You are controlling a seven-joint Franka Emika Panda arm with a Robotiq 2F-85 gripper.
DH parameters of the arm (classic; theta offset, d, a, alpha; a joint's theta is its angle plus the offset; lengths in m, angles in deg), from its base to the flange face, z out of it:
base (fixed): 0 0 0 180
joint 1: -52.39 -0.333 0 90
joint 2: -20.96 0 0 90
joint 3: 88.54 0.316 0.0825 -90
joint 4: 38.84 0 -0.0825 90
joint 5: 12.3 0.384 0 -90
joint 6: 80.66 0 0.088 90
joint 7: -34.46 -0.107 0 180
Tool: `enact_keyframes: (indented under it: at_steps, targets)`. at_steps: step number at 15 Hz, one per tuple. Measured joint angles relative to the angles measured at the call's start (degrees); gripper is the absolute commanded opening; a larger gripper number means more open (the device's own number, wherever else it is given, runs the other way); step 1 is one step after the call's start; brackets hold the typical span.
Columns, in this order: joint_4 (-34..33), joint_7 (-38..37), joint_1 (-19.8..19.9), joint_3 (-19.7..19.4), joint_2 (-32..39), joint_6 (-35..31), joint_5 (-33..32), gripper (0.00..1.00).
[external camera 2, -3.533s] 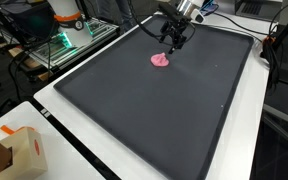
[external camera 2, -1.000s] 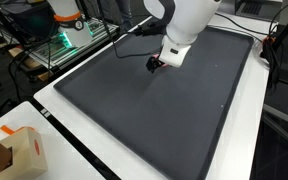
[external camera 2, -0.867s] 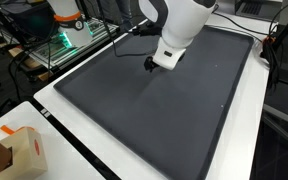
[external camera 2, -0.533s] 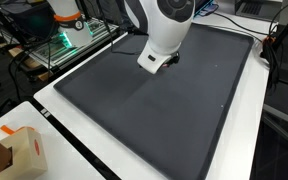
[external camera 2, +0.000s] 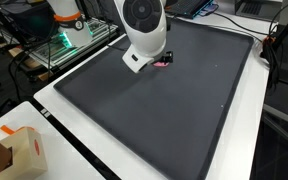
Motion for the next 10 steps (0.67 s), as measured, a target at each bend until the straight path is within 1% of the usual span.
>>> enact_keyframes:
  at_steps: [5,10]
  targets:
    - [1.87,0.05,-0.29,-0.01,-1.81,-0.09,1.36,1.00]
    - [2.88,1.10,-2.23,0.11,-5.94,-1.12,0.20,1.00]
